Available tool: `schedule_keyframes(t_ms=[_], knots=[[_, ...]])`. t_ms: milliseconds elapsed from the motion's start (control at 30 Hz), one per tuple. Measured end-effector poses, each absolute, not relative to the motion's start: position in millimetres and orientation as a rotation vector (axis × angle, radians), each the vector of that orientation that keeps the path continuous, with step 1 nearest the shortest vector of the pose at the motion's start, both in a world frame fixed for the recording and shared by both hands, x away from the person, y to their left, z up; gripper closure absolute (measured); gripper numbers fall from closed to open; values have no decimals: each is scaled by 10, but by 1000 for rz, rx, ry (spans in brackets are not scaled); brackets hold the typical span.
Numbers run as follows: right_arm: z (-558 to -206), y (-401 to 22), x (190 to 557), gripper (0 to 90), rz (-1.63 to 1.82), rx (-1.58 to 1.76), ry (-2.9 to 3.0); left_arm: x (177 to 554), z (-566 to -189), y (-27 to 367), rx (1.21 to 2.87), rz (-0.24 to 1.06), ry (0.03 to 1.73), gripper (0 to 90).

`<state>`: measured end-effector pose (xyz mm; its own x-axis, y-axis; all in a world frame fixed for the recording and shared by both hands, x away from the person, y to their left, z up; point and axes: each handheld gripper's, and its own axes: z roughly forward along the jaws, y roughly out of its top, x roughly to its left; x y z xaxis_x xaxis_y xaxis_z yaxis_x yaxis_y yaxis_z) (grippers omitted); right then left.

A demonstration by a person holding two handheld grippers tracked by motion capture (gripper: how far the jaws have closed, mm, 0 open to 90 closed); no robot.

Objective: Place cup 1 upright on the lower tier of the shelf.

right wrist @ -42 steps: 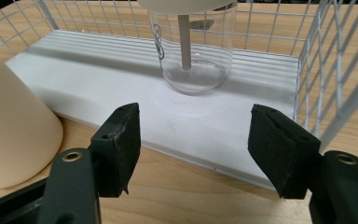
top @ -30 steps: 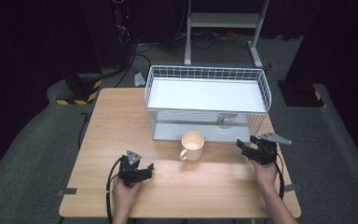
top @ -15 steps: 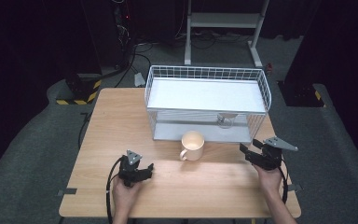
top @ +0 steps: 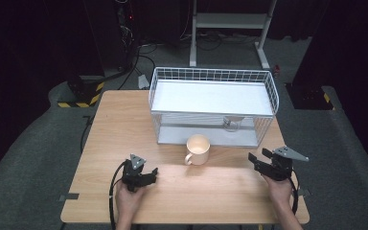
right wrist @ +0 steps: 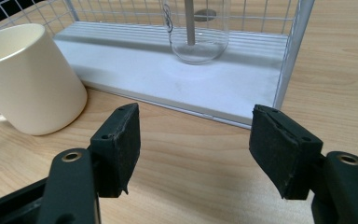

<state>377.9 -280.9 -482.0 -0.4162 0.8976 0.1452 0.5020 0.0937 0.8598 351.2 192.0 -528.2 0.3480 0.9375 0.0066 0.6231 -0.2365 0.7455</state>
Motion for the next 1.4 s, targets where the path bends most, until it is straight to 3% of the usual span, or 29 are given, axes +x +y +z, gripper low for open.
schedule_keyframes(t_ms=[1400], knots=[[-5163, -2882, 3450, 335, 1166, 1394, 2030, 3511, -5281, 1920, 1957, 620, 1361, 234]])
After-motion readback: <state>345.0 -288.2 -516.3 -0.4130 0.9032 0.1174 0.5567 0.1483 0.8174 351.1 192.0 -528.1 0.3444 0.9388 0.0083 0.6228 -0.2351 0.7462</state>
